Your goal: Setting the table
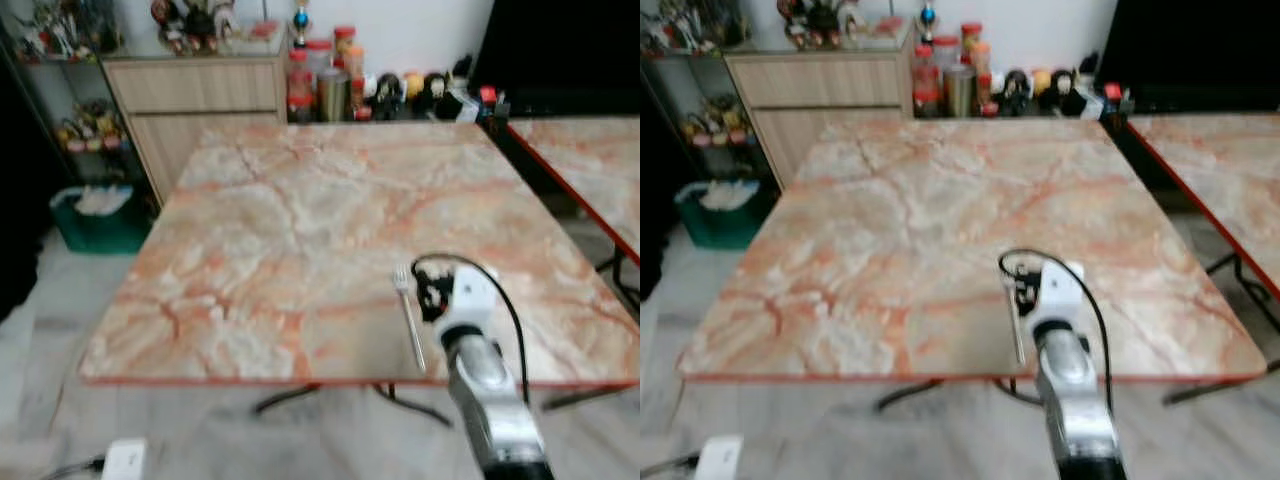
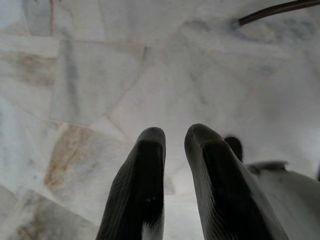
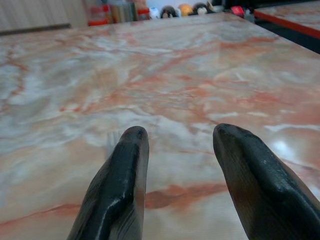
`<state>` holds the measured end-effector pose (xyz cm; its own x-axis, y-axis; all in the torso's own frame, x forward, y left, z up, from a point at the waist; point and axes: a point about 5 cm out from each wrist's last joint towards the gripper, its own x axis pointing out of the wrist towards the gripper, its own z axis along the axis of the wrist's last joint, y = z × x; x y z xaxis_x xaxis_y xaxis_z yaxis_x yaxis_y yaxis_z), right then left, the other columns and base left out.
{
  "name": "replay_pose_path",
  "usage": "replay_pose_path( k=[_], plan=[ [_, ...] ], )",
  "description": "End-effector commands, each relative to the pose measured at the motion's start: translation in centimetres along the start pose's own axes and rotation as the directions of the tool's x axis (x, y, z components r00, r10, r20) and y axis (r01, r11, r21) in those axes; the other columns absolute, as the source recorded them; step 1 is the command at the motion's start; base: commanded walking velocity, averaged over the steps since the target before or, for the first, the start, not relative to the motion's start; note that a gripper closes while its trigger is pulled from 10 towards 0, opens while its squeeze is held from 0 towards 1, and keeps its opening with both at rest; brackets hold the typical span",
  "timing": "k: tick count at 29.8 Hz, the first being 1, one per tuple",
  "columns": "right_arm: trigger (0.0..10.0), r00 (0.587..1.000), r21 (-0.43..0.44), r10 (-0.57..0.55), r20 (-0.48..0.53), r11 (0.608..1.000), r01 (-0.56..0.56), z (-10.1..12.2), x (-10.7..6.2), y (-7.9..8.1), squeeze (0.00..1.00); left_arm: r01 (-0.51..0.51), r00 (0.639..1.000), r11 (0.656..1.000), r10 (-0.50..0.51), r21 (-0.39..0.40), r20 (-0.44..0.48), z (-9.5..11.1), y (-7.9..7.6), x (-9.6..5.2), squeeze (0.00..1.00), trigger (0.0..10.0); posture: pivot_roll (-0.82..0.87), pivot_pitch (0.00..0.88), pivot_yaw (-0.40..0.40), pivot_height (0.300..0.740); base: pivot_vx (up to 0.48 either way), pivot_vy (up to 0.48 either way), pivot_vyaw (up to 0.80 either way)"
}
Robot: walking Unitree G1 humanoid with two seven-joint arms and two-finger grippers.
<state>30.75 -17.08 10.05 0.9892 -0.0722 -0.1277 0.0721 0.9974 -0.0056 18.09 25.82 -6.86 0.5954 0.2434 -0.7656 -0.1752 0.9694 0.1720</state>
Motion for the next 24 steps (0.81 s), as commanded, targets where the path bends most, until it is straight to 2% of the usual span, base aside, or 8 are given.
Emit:
replay_pose_path(
  k=[1,9,11,12,16,21,24],
  plan=[
    [10.0,1.000,0.006,0.029,0.005,1.000,-0.029,0.5,0.1,1.5,0.00,-0.029,0.999,0.999,0.029,0.020,-0.016,-0.3,0.9,-0.1,0.00,10.0,0.01,0.080,0.001,0.740,0.000,0.000,0.00],
    [10.0,0.997,0.015,0.070,-0.028,0.997,-0.070,0.1,0.0,3.1,0.00,-0.029,0.999,0.999,0.030,0.024,-0.012,-0.2,0.6,0.0,0.00,10.0,0.00,0.074,0.004,0.740,0.000,0.000,0.00],
    [10.0,0.997,0.012,0.067,-0.046,0.998,-0.067,0.0,0.1,3.2,0.00,-0.028,1.000,0.999,0.029,0.026,-0.011,-0.1,0.6,0.0,0.00,10.0,0.00,0.074,0.004,0.740,0.000,0.000,0.00],
    [10.0,0.994,-0.005,0.066,-0.086,0.998,-0.066,-0.4,0.2,3.5,0.00,-0.029,1.000,0.999,0.029,0.026,-0.010,-0.1,0.7,0.0,0.00,10.0,0.00,0.067,0.003,0.740,0.000,0.000,0.00],
    [10.0,0.992,0.002,0.067,-0.108,0.998,-0.067,-0.6,0.5,4.2,0.00,-0.030,1.000,0.999,0.030,0.023,-0.008,-0.1,0.7,0.0,0.00,10.0,0.01,0.050,0.003,0.740,0.000,0.000,0.00],
    [10.0,0.991,0.005,0.067,-0.117,0.998,-0.067,-0.7,0.5,4.2,0.00,-0.030,1.000,0.999,0.030,0.023,-0.008,-0.1,0.8,0.0,0.00,10.0,0.01,0.048,0.003,0.740,0.000,0.000,0.00],
    [10.0,0.983,-0.019,0.100,-0.151,0.994,-0.104,-0.5,1.2,5.1,0.00,-0.032,0.999,0.999,0.032,0.023,-0.004,0.0,0.8,0.0,0.00,10.0,0.01,0.035,0.001,0.740,0.000,0.000,0.00]
  ],
)
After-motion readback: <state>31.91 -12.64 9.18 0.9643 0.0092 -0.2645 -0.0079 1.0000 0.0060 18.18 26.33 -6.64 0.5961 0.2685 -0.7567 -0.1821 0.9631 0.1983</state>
